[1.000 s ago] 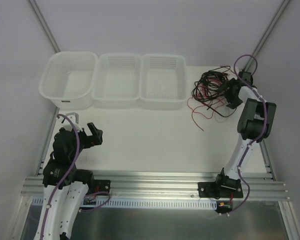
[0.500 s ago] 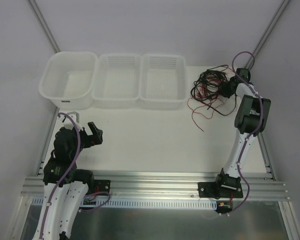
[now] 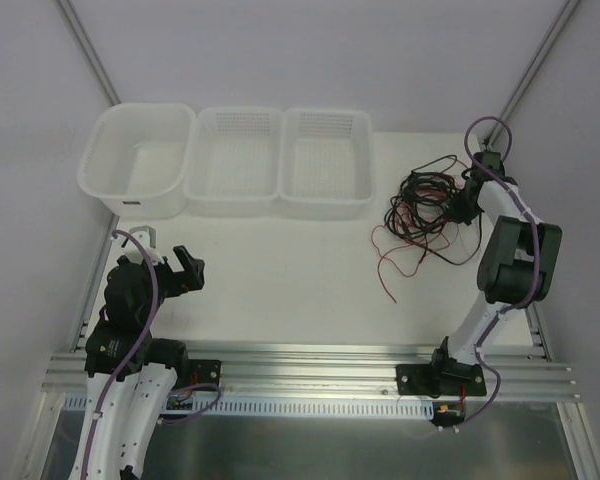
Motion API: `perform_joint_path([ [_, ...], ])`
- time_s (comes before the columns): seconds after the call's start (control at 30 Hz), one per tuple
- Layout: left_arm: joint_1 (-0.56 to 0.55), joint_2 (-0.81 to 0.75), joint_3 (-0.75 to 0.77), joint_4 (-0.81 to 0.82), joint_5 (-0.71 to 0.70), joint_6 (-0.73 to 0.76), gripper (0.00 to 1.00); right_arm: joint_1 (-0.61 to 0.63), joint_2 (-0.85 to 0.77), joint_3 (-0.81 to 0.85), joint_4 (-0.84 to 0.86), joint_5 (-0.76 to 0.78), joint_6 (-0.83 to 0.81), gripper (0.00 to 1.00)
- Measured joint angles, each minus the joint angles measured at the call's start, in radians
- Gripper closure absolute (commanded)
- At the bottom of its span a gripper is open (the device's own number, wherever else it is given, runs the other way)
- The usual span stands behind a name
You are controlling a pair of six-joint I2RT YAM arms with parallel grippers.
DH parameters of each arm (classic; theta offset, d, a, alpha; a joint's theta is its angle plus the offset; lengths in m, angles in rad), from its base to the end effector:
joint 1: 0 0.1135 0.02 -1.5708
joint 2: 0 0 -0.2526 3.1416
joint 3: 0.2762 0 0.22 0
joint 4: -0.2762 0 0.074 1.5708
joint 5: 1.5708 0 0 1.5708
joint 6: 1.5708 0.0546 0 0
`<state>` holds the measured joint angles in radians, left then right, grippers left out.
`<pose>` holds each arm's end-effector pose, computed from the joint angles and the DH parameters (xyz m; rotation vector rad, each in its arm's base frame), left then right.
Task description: Untangle the cables
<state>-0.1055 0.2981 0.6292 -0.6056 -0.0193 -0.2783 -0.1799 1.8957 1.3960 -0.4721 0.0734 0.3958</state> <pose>0.0826 -0.0077 0.2784 -0.1733 1.8445 -0.2500 0.3806 -0.0733 0.1980 0.7483 2.4259 -0.0082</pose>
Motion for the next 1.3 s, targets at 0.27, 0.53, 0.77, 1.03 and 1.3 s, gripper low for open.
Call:
perform_joint_path([
  [0.27,-0.001,-0.028,0.0,0.002,0.003,0.0,0.01,0.103,-0.467,-0.372,-0.146,0.153,-0.05,0.99],
  [0.53,-0.013,-0.032,0.0,0.003,0.045,0.0,0.01,0.435,-0.669,-0.542,-0.246,0.202,-0.06,0.99],
  [0.77,-0.013,-0.001,0.001,0.017,0.177,-0.018,0.01,0.84,-0.576,-0.497,-0.244,0.147,-0.051,0.99],
  [1.03,-0.013,0.086,0.016,0.021,0.29,-0.036,0.01,1.122,-0.254,-0.2,-0.188,0.024,-0.103,0.99],
  [1.3,-0.013,0.15,0.016,0.026,0.354,-0.09,0.01,1.129,-0.019,0.18,-0.173,-0.001,-0.209,0.36],
])
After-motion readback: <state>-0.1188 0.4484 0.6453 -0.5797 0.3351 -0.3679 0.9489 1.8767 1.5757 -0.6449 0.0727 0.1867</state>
